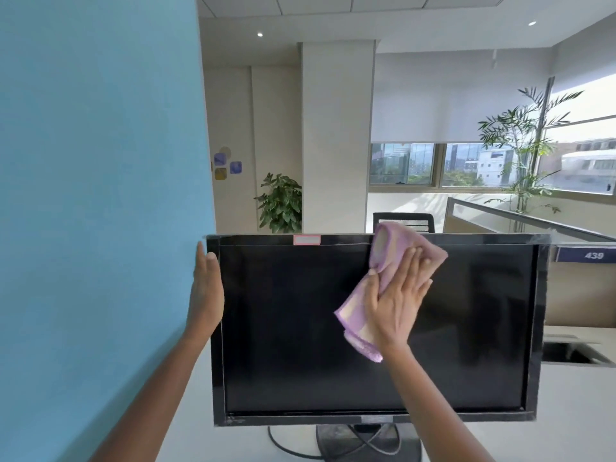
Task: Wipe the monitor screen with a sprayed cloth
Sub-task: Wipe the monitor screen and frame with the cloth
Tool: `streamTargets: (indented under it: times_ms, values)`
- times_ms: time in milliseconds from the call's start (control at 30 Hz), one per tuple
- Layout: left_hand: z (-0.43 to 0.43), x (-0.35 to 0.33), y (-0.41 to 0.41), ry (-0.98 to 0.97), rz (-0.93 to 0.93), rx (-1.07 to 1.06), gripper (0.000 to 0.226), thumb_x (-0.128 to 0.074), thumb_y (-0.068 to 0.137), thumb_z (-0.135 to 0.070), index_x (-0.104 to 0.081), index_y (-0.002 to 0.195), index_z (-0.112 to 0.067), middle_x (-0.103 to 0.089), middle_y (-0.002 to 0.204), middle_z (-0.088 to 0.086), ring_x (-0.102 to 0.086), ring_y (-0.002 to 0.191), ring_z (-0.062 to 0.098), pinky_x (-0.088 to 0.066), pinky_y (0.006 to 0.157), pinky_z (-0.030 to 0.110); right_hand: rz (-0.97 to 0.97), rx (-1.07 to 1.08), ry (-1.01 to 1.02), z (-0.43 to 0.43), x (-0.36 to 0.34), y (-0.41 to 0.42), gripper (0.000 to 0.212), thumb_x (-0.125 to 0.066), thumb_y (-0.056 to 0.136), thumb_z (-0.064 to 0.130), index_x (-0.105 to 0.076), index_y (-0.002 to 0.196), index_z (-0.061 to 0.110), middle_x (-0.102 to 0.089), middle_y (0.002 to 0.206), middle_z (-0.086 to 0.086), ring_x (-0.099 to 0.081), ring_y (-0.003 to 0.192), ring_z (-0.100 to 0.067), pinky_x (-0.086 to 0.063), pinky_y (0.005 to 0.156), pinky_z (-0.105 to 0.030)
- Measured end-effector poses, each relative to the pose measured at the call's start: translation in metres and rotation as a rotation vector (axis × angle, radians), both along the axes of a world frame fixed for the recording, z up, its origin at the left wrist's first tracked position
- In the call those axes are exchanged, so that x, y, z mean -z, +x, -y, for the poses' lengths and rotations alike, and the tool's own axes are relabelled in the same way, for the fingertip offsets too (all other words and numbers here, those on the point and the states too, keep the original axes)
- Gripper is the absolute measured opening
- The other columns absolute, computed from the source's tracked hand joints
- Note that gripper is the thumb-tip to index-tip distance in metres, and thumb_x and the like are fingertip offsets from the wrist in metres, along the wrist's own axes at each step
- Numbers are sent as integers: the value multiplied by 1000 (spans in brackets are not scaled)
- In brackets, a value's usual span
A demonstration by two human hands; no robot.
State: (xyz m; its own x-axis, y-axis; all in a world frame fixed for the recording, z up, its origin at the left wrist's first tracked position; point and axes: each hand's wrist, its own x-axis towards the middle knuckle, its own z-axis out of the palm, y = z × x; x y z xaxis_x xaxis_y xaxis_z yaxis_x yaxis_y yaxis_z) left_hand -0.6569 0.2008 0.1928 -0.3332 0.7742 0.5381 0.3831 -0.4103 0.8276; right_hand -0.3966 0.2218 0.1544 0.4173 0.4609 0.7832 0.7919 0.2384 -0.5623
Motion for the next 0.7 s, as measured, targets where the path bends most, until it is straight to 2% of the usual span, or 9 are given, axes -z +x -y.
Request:
streamTargets:
  times_ms: [167, 267, 367, 433, 500, 533, 600, 667, 700]
  values:
    - [-8, 6, 0, 76, 111, 67, 49, -10, 98, -36, -15, 145, -22, -17, 155, -1, -15, 142, 13, -10, 119, 38, 306, -50, -40, -3, 8, -97, 68, -30, 91, 46, -15, 146, 8, -26, 150, -20, -17, 139, -37, -12, 107, -60]
    - [-10, 8, 0, 120, 170, 84, 50, -10, 97, -35, -18, 144, -19, -21, 153, 1, -19, 140, 11, -13, 119, 37, 534, -120, -60, -3, 16, -153, 63, -33, 91, 46, -24, 145, 17, -34, 149, -15, -25, 139, -33, -23, 104, -60]
    - [-11, 11, -1, 140, 193, 120, 52, -9, 96, -40, -21, 143, -21, -30, 144, -3, -29, 136, 16, -22, 116, 38, 712, -171, -54, -2, 28, -184, 60, -37, 87, 43, -29, 143, 21, -39, 147, -9, -27, 139, -27, -37, 102, -54]
    - [-10, 11, -2, 152, 179, 117, 64, -9, 90, -59, -23, 142, -24, -32, 135, -10, -33, 132, 14, -26, 111, 32, 773, -169, -27, -5, 30, -183, 61, -40, 86, 41, -29, 143, 22, -39, 148, -8, -26, 139, -24, -38, 103, -51]
    - [-10, 13, -3, 177, 159, 83, 96, -9, 68, -85, -26, 141, -25, -35, 132, -12, -36, 123, 4, -26, 104, 23, 866, -148, 9, -10, 29, -166, 61, -42, 86, 42, -28, 143, 23, -39, 148, -5, -29, 139, -23, -36, 104, -51]
    - [-9, 14, -2, 190, 134, 51, 99, -10, 65, -87, -27, 141, -25, -35, 133, -12, -35, 121, 1, -25, 102, 21, 915, -133, 32, -13, 28, -154, 61, -42, 86, 43, -29, 143, 24, -39, 148, -4, -30, 139, -22, -35, 105, -52]
    - [-8, 19, 6, 207, 28, -48, 82, -10, 80, -71, -27, 142, -20, -33, 143, -3, -32, 128, 5, -24, 105, 24, 973, -79, 76, -17, 25, -121, 62, -43, 86, 44, -30, 143, 25, -38, 148, -2, -27, 140, -21, -28, 109, -54]
    - [-8, 28, 18, 203, -108, -177, 66, -13, 88, -49, -22, 143, -13, -25, 151, 10, -25, 138, 20, -22, 112, 35, 962, -16, 116, -20, 22, -78, 61, -43, 86, 43, -29, 143, 24, -39, 147, -2, -24, 140, -21, -18, 112, -53]
    - [-9, 33, 24, 182, -165, -228, 64, -14, 89, -45, -19, 144, -11, -20, 152, 14, -21, 140, 25, -19, 113, 40, 949, 22, 127, -20, 19, -53, 60, -42, 87, 42, -30, 142, 23, -40, 146, -2, -25, 139, -22, -16, 112, -52]
